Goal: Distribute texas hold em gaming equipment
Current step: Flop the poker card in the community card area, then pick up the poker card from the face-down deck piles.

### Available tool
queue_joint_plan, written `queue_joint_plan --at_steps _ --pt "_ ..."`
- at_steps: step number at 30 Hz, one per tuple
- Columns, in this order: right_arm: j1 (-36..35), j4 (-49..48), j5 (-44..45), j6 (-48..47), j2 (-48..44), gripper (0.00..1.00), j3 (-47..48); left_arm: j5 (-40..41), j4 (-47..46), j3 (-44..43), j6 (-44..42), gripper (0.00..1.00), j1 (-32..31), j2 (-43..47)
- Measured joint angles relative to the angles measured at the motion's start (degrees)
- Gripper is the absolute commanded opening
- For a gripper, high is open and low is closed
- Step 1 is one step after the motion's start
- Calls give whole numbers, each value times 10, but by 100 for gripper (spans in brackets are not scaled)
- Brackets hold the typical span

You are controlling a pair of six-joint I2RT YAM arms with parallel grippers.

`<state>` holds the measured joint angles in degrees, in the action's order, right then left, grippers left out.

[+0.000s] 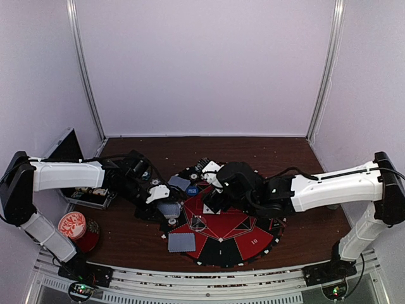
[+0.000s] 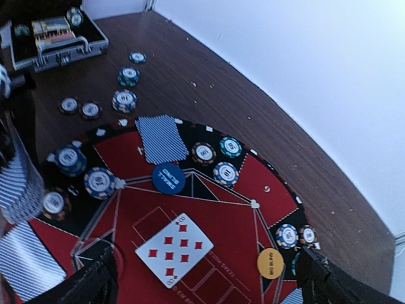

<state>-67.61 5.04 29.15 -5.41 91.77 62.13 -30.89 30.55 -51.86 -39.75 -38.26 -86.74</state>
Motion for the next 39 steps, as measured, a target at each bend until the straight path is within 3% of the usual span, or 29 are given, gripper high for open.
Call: queue_joint_plan --at_steps 7,16,29,39 --pt "5 -88 -97 173 -46 100 -46 0 0 0 0 39 0 0" --pt "28 -218 -222 314 -5 100 -89 -2 0 0 0 39 0 0" --pt "31 -313 -333 383 116 100 -67 -2 1 0 0 39 0 0" --pt "31 -323 -356 398 181 100 -10 -2 -1 0 1 39 0 0"
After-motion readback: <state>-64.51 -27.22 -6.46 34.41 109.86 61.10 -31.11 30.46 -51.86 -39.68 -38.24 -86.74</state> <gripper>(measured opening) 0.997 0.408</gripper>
